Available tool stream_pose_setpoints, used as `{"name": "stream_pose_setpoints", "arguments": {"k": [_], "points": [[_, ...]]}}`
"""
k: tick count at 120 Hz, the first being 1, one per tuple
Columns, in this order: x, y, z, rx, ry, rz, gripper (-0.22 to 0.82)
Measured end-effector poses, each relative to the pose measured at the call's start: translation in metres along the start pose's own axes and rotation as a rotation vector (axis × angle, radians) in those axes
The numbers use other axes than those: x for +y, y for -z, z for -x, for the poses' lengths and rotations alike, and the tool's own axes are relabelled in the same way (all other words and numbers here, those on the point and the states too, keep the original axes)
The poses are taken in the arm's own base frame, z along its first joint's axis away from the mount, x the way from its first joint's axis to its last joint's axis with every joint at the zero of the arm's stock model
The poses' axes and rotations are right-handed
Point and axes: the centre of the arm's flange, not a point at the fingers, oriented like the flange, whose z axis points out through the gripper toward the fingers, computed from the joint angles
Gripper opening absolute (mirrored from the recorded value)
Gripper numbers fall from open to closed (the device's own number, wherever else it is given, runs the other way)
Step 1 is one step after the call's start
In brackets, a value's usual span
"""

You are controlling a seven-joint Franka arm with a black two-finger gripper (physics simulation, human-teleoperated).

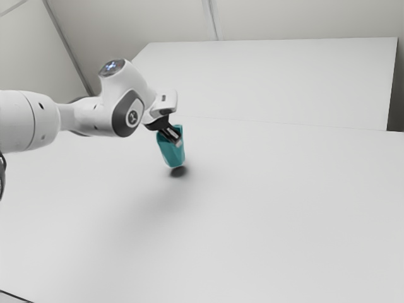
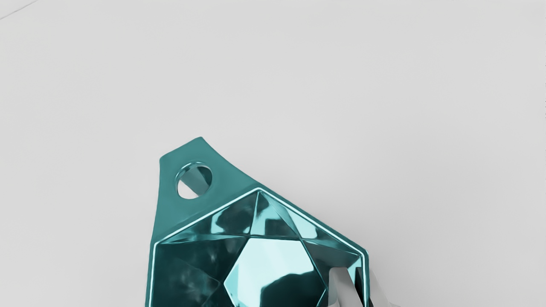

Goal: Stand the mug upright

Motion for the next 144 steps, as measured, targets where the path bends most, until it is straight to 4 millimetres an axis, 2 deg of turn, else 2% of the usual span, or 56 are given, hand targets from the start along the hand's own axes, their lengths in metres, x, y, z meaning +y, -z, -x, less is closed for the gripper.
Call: {"name": "stream_pose_setpoints", "arguments": {"k": [25, 79, 99, 110, 129, 144], "points": [[0.001, -0.023, 0.003, -0.01, 0.05, 0.013, -0.18], [0.014, -0.04, 0.0, -0.036, 0.033, -0.008, -0.18], [0.013, -0.038, -0.001, -0.039, 0.028, -0.018, 0.18], [0.013, -0.03, -0.004, -0.037, 0.01, -0.035, 0.33], [0.012, -0.002, -0.013, -0.031, 0.002, -0.053, 0.47], [0.004, 0.044, -0.021, -0.027, 0.024, -0.073, 0.53]]}}
